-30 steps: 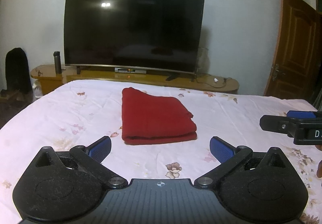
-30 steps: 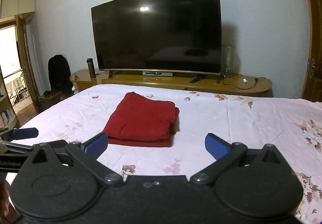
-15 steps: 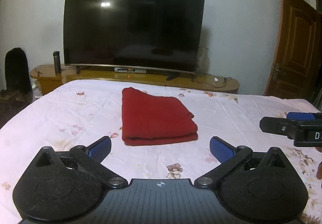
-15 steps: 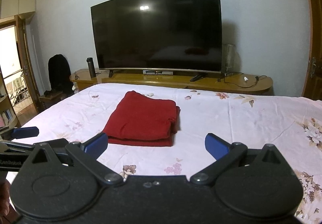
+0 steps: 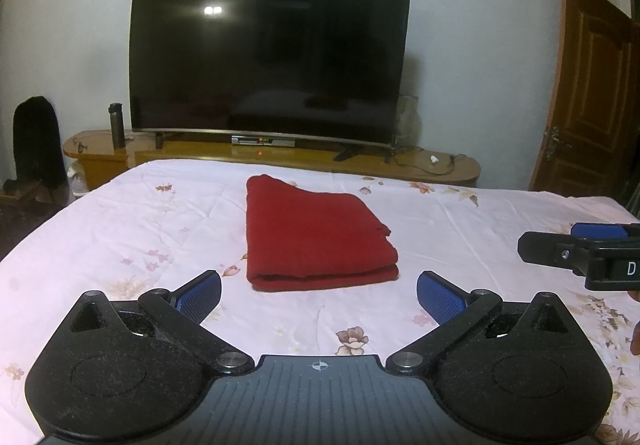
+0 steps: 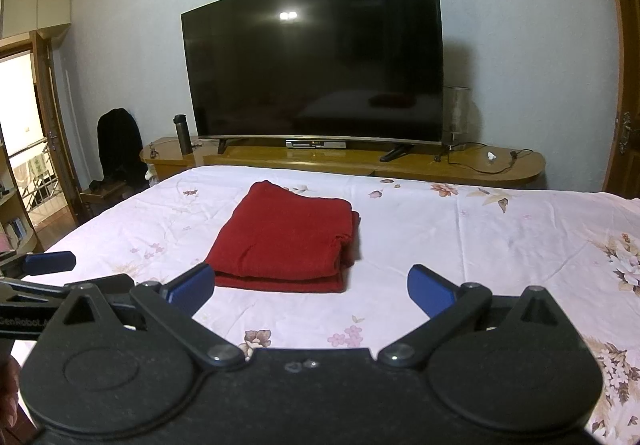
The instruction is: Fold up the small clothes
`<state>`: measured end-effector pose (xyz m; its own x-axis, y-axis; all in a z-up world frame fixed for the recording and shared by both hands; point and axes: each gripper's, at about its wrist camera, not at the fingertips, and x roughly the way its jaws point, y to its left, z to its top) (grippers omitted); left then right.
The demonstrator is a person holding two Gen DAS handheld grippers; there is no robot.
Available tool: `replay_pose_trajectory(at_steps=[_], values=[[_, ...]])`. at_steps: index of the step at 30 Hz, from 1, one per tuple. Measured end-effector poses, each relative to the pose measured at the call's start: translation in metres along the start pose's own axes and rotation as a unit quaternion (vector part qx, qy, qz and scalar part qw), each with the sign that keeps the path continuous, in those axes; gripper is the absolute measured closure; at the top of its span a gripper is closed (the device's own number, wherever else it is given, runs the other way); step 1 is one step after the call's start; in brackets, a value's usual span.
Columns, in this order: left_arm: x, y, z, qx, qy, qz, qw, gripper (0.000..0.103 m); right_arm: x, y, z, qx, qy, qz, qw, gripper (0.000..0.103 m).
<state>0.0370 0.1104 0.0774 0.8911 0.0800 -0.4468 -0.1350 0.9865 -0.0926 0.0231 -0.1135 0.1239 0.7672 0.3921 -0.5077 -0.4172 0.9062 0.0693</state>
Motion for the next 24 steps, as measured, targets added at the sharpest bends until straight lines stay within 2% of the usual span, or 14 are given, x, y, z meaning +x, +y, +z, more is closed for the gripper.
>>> replay_pose_trajectory(at_steps=[19, 24], values=[[-0.0014, -0.0048, 0.0021, 0.004, -0.01, 0.015, 0.9998, 0.0, 0.0052, -0.0018, 0.0003, 0.002, -0.001, 0.001, 1.0, 0.001], [-0.0064, -0.0092, 0.0019, 0.009, -0.024, 0.016, 0.9995, 0.0, 0.0039, -0.0031, 0.0002, 0.001, -0.001, 0.001, 1.0, 0.001]])
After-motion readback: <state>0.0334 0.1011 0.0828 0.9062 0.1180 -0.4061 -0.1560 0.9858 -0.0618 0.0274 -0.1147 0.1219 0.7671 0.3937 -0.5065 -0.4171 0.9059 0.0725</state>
